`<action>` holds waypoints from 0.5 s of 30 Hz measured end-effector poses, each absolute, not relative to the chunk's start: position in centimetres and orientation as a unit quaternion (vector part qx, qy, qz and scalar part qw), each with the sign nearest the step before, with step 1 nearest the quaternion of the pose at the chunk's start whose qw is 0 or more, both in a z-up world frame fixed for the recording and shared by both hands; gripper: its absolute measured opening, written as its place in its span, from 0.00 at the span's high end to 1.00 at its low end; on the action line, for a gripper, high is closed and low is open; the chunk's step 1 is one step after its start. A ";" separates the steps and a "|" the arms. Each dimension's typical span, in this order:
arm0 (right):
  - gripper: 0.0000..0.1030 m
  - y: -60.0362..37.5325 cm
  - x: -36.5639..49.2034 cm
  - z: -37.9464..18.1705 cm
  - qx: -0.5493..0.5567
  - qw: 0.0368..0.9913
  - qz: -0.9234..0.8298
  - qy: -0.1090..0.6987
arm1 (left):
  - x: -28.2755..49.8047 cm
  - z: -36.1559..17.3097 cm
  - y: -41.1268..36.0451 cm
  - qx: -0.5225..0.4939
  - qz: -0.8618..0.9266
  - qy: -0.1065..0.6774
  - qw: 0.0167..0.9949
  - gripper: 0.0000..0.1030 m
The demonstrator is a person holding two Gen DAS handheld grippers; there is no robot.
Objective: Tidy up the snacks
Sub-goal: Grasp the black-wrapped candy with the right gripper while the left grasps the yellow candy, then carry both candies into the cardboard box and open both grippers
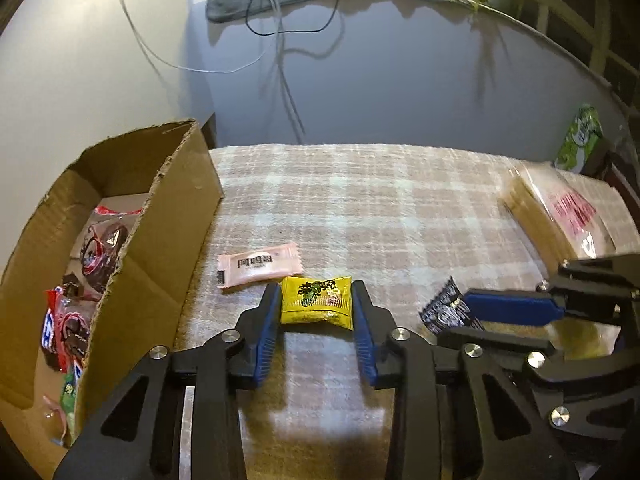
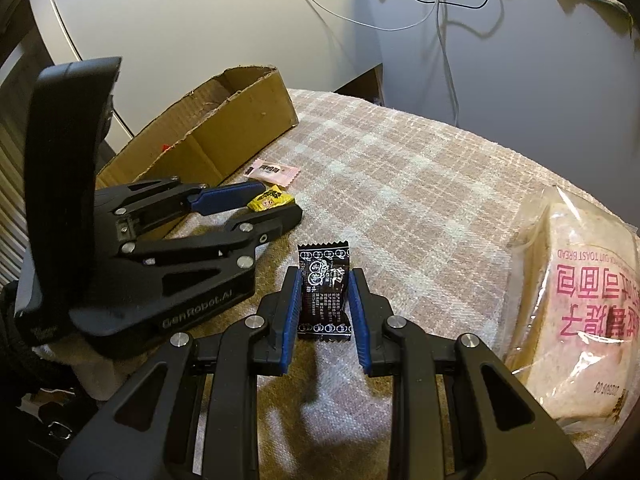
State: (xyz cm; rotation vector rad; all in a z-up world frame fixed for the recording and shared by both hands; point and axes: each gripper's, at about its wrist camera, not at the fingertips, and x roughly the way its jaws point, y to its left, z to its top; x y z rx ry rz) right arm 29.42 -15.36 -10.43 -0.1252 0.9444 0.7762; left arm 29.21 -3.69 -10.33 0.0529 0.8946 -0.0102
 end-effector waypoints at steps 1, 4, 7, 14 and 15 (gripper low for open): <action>0.76 -15.3 29.3 -10.4 -0.061 0.819 0.362 0.442 | 29.1 -10.3 -3.7 0.024 -0.008 0.433 0.901 0.72; 0.76 -15.1 29.2 -10.3 -0.064 0.821 0.358 0.440 | 28.6 -10.2 -3.7 0.016 -0.016 0.435 0.900 0.75; 0.76 -15.2 29.0 -10.1 -0.062 0.824 0.354 0.438 | 28.1 -10.1 -3.8 0.008 -0.022 0.434 0.900 0.76; 0.76 -16.7 27.9 -8.8 -0.037 0.828 0.349 0.438 | 25.0 -7.8 -3.5 -0.018 -0.044 0.414 0.909 0.76; 0.76 -16.9 27.7 -8.6 -0.034 0.828 0.349 0.438 | 24.5 -7.3 -3.4 -0.022 -0.047 0.410 0.911 0.76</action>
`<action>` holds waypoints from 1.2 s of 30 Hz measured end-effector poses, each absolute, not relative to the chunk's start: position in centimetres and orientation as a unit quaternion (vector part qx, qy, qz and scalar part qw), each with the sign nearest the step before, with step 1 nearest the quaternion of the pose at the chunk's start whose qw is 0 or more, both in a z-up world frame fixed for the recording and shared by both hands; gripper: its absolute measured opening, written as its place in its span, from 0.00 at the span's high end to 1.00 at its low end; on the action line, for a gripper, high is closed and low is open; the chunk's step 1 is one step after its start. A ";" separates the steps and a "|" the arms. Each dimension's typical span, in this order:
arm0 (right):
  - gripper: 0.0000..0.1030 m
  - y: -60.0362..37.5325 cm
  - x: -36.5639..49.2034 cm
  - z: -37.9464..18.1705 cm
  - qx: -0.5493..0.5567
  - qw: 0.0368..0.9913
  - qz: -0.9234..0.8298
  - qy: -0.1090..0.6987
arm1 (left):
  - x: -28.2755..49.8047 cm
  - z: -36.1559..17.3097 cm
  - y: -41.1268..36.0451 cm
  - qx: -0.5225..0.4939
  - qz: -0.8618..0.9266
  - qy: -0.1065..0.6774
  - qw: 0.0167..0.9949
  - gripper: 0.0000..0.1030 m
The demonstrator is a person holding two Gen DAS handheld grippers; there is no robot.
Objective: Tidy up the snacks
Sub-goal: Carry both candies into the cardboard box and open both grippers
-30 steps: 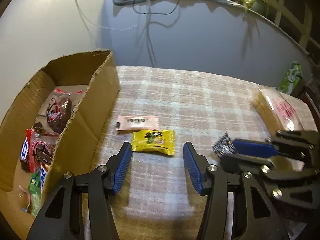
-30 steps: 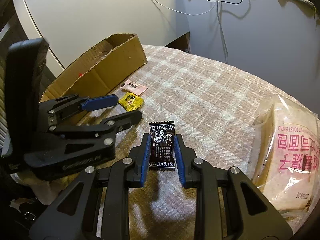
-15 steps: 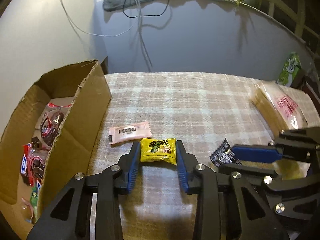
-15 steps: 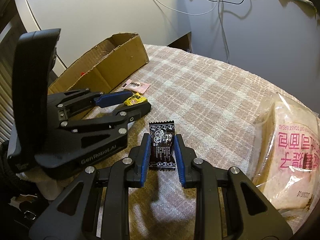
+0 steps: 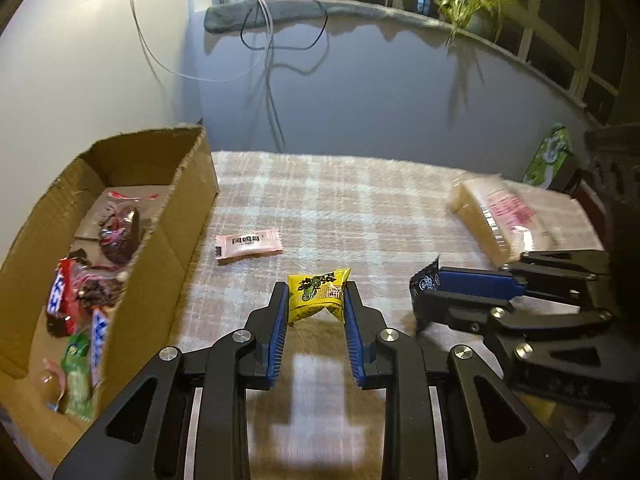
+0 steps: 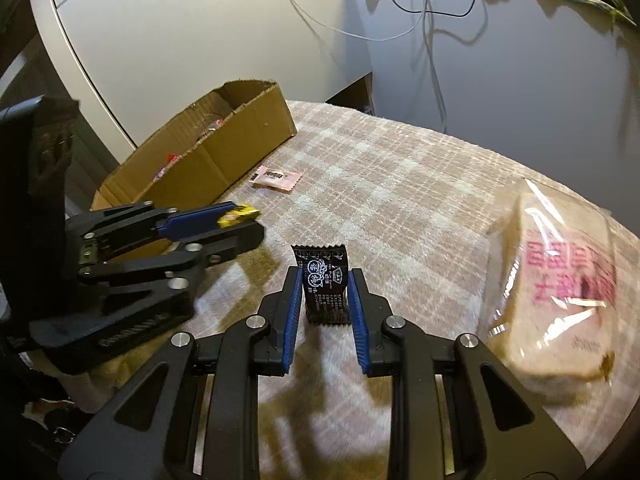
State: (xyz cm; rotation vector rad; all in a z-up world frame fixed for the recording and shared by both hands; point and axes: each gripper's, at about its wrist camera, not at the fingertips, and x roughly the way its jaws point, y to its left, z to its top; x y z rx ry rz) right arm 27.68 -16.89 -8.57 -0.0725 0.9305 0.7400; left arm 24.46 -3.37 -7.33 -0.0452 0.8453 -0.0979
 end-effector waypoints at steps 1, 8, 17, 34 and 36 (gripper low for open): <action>0.77 -17.0 27.3 -8.3 -0.034 0.829 0.346 0.437 | 23.9 -6.9 -3.2 -0.024 -0.050 0.406 0.912 0.76; 0.77 -17.4 25.7 -6.1 -0.034 0.838 0.337 0.428 | 21.3 -4.7 -1.0 -0.042 -0.049 0.387 0.920 0.76; 0.77 -14.7 24.3 -2.3 -0.042 0.844 0.350 0.405 | 18.6 -2.7 3.5 -0.060 -0.025 0.359 0.931 0.76; 0.77 -4.3 26.2 -1.2 -0.073 0.834 0.374 0.399 | 17.5 -2.3 11.8 -0.082 0.022 0.340 0.937 0.76; 0.77 -3.6 26.7 -1.2 -0.076 0.834 0.372 0.402 | 17.7 -2.3 12.6 -0.084 0.025 0.339 0.937 0.76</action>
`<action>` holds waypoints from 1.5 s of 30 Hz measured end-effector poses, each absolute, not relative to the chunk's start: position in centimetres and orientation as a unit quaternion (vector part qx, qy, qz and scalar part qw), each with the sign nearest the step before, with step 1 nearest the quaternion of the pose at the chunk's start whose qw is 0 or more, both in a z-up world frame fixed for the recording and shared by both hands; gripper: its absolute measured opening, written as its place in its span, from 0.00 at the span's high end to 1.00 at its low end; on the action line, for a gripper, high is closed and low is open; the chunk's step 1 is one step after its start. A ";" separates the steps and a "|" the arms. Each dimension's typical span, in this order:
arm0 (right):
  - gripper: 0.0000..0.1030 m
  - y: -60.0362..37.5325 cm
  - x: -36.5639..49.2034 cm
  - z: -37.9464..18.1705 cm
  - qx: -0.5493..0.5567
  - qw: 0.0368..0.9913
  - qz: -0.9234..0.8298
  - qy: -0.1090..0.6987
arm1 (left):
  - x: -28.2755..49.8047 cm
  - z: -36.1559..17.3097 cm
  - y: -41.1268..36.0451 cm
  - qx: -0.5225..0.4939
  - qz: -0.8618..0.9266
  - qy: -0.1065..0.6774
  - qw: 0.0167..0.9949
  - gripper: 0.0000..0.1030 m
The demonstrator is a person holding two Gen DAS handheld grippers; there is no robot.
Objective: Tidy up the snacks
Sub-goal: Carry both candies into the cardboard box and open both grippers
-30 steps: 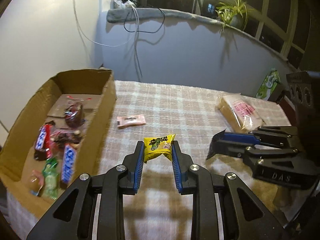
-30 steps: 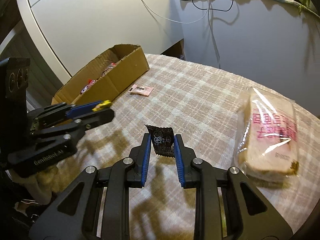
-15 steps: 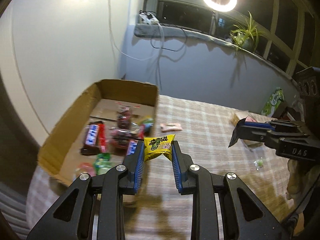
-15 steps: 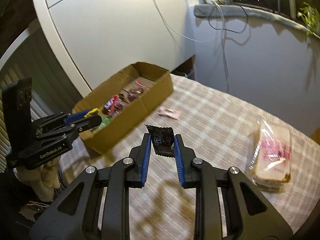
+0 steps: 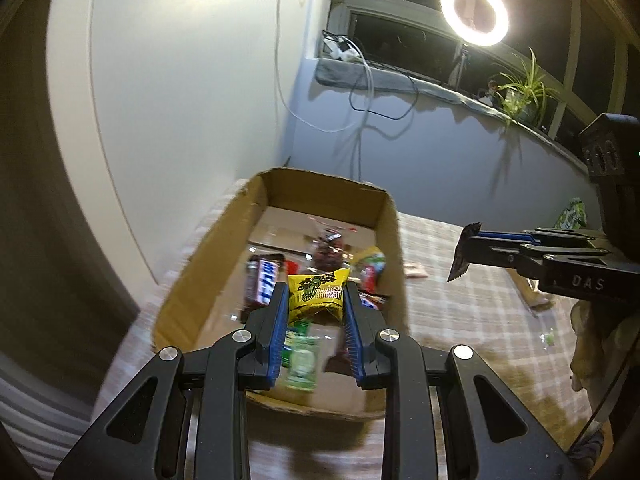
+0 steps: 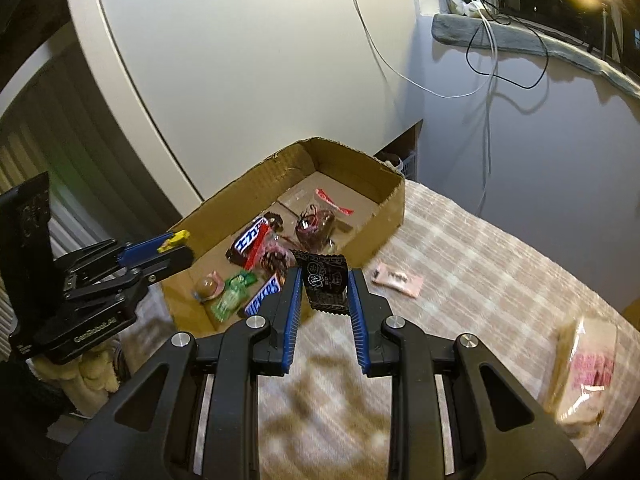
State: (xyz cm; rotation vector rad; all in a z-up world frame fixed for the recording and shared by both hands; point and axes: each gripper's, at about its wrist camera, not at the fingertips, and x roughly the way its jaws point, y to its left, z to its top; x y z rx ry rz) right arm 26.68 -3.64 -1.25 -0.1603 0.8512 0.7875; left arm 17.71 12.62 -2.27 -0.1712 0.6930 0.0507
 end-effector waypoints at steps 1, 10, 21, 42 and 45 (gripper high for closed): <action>0.77 -3.3 27.0 -1.3 -0.077 0.833 0.370 0.403 | 17.8 -2.2 13.1 -0.085 0.026 0.338 0.937 0.76; 0.77 -0.5 29.9 -2.3 -0.086 0.831 0.361 0.414 | 19.5 -2.4 15.7 -0.093 0.035 0.330 0.939 0.76; 0.77 1.9 32.1 -3.8 -0.096 0.825 0.360 0.426 | 20.9 -3.5 17.3 -0.105 0.032 0.337 0.935 0.76; 0.31 2.9 31.9 -3.8 -0.111 0.829 0.365 0.409 | 21.1 -3.6 17.6 -0.110 0.030 0.337 0.935 0.55; 0.21 2.6 31.7 -3.4 -0.116 0.832 0.366 0.401 | 21.1 -3.5 17.5 -0.111 0.030 0.336 0.935 0.55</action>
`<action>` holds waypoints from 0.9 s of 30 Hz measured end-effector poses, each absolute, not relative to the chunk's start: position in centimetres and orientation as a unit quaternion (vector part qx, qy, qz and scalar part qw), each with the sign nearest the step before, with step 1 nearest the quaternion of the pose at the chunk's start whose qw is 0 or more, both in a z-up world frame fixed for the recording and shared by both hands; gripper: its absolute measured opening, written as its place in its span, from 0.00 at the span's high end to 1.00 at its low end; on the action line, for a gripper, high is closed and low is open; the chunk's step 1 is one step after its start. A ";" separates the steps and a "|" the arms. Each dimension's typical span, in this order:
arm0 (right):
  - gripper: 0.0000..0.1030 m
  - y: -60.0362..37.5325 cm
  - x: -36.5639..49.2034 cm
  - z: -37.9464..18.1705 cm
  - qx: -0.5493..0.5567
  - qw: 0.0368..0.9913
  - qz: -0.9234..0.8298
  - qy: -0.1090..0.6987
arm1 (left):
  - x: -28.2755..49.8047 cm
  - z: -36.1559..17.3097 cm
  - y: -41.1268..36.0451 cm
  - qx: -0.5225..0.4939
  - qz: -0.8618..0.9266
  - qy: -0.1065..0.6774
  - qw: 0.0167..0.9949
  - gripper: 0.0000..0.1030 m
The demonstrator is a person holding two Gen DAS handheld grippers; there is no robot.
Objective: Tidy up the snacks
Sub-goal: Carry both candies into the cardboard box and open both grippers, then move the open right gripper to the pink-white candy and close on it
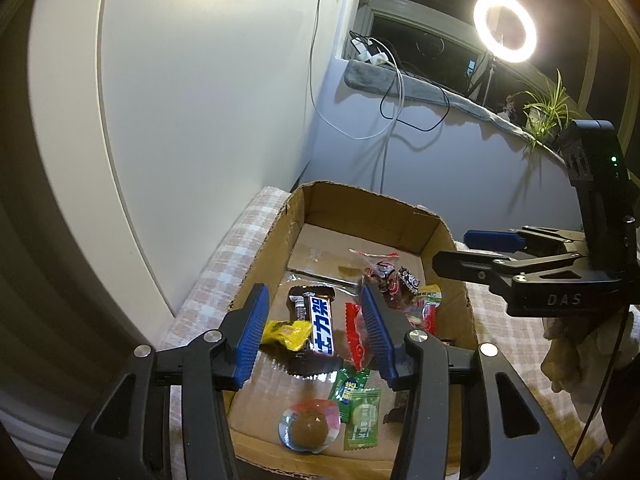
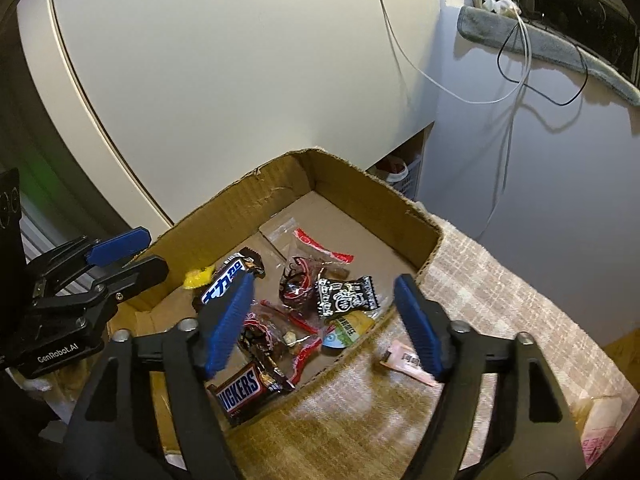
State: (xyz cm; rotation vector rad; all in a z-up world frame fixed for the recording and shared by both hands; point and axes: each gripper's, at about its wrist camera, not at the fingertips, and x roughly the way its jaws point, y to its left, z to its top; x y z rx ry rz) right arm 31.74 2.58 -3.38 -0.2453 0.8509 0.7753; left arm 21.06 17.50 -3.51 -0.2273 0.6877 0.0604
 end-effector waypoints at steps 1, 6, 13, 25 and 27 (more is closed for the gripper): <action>0.20 2.4 31.7 -3.3 -0.117 0.832 0.366 0.400 | 21.0 -3.5 17.4 -0.111 0.029 0.336 0.935 0.55; 0.20 0.9 31.8 -3.0 -0.116 0.834 0.364 0.398 | 20.8 -3.2 17.3 -0.111 0.028 0.335 0.935 0.54; 0.20 -1.6 32.1 -3.4 -0.131 0.831 0.358 0.406 | 19.9 -2.7 16.7 -0.107 0.024 0.332 0.937 0.54; 0.22 -3.3 31.5 -6.4 -0.216 0.794 0.388 0.415 | 17.6 -2.6 16.0 -0.106 0.025 0.340 0.934 0.54; 0.28 -3.2 31.5 -6.9 -0.230 0.787 0.390 0.418 | 17.2 -2.6 15.9 -0.105 0.025 0.342 0.933 0.54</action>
